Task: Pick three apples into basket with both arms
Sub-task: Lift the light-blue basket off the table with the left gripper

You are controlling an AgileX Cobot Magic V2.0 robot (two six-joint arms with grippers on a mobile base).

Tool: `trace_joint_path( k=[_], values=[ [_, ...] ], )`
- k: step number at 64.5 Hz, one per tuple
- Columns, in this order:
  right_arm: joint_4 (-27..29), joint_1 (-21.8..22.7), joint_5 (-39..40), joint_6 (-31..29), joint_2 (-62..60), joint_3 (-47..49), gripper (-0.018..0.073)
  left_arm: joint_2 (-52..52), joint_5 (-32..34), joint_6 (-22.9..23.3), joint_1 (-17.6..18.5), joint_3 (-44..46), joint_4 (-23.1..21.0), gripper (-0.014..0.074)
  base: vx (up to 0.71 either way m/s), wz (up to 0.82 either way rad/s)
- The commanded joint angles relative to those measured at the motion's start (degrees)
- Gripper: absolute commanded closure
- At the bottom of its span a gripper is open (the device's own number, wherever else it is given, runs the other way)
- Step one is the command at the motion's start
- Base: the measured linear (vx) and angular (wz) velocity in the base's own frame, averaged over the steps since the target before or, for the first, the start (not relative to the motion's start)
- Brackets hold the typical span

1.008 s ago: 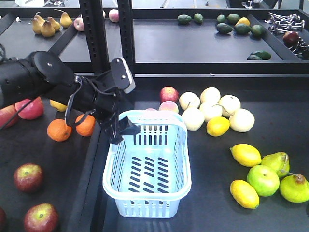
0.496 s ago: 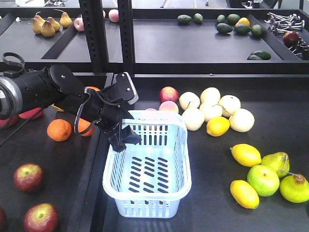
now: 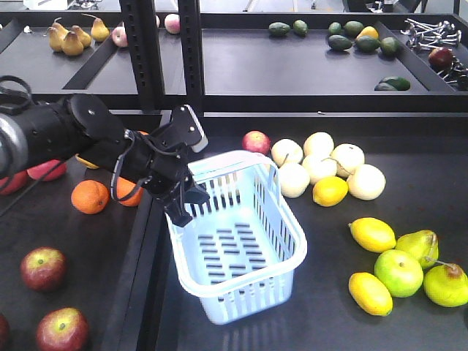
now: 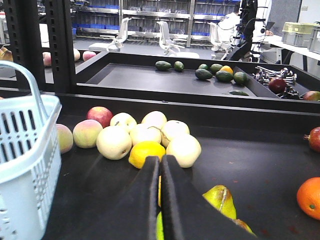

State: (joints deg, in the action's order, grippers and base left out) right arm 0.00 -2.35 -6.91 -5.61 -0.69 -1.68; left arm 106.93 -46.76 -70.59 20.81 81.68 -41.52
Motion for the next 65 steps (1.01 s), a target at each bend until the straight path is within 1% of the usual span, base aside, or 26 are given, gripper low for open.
trace_joint_path(
  k=[1,2,10,22,26,37,44,48,52,62,65],
  values=[
    [0.0,0.03,4.45,-0.35,-0.77,-0.74,0.0564,-6.81,0.38,5.01,0.2,1.75,-4.36,0.0605,0.0,0.0],
    [0.0,0.03,4.45,-0.35,-0.77,-0.74,0.0564,-7.1,0.33,5.33,0.2,1.75,-4.36,0.0605,0.0,0.0],
    [0.0,0.03,4.45,-0.35,-0.77,-0.74,0.0564,-12.83,-1.26,12.89,0.2,1.75,-4.14,0.0605,0.0,0.0],
    [0.0,0.03,4.45,-0.35,-0.77,-0.74,0.0564,-21.91,-5.47,22.91,0.2,1.75,-3.11,0.0605,0.0,0.0],
    [0.0,0.03,4.45,-0.35,-0.77,-0.74,0.0564,-24.84,-6.89,26.26,0.2,1.69,-1.37,0.0605,0.0,0.0],
    [0.0,0.03,4.45,-0.35,-0.77,-0.74,0.0564,-33.15,-10.59,39.35,0.2,1.48,3.93,0.0605,0.0,0.0],
    [0.0,0.03,4.45,-0.35,-0.77,-0.74,0.0564,-37.22,-12.55,44.68,0.2,1.48,8.43,0.0605,0.0,0.0],
    [0.0,0.03,4.45,-0.35,-0.77,-0.74,0.0564,-38.93,-13.6,47.03,0.2,1.48,10.74,0.0605,0.0,0.0],
    [0.0,0.03,4.45,-0.35,-0.77,-0.74,0.0564,-40.55,-15.27,48.63,0.2,1.48,12.05,0.0605,0.0,0.0],
    [0.0,0.03,4.45,-0.35,-0.77,-0.74,0.0564,-43.58,-19.18,50.09,0.2,1.48,14.35,0.0605,0.0,0.0],
    [0.0,0.03,4.45,-0.35,-0.77,-0.74,0.0564,-44.54,-20.09,50.1,0.2,1.48,14.41,0.0605,0.0,0.0]
  ],
)
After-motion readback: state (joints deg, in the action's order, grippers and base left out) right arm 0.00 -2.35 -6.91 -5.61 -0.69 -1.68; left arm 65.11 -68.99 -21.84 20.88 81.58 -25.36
